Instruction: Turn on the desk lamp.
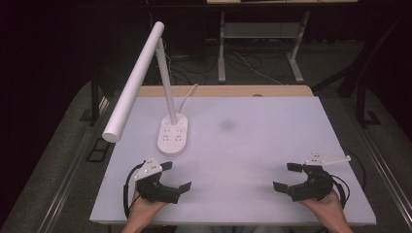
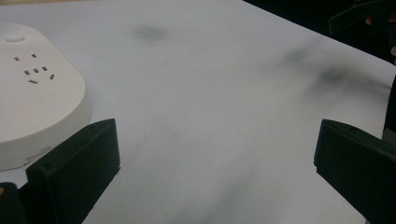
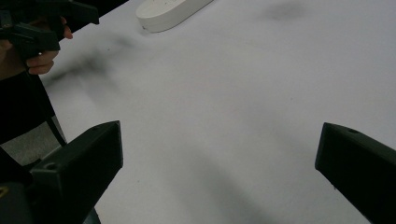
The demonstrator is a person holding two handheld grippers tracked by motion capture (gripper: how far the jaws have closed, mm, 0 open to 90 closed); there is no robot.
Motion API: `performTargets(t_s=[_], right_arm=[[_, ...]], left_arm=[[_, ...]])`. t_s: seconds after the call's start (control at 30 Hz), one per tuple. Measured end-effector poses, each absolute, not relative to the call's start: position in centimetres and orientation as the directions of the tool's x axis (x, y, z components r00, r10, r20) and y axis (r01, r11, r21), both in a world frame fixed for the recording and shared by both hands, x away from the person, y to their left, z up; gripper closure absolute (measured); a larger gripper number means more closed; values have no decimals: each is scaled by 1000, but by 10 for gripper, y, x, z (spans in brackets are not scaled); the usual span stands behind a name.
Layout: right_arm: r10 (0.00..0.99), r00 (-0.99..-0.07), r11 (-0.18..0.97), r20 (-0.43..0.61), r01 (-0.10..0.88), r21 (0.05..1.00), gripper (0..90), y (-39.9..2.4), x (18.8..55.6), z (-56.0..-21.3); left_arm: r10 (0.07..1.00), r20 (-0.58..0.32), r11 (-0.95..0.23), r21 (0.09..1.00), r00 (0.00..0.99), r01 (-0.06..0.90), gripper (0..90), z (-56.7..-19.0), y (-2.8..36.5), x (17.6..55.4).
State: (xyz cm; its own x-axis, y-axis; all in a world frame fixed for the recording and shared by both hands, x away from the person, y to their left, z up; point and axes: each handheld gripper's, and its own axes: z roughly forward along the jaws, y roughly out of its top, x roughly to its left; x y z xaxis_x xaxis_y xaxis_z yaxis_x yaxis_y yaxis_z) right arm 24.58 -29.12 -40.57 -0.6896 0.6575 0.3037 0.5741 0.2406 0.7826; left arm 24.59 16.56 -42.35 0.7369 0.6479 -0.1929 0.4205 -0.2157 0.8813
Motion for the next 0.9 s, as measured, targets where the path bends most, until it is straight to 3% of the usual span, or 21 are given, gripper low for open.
performTargets(t_s=[0.9], right_arm=[[599, -756, 333, 263, 534, 777, 7, -247, 279, -376]], left_arm=[[656, -182, -229, 877, 732, 423, 0, -423, 167, 245]])
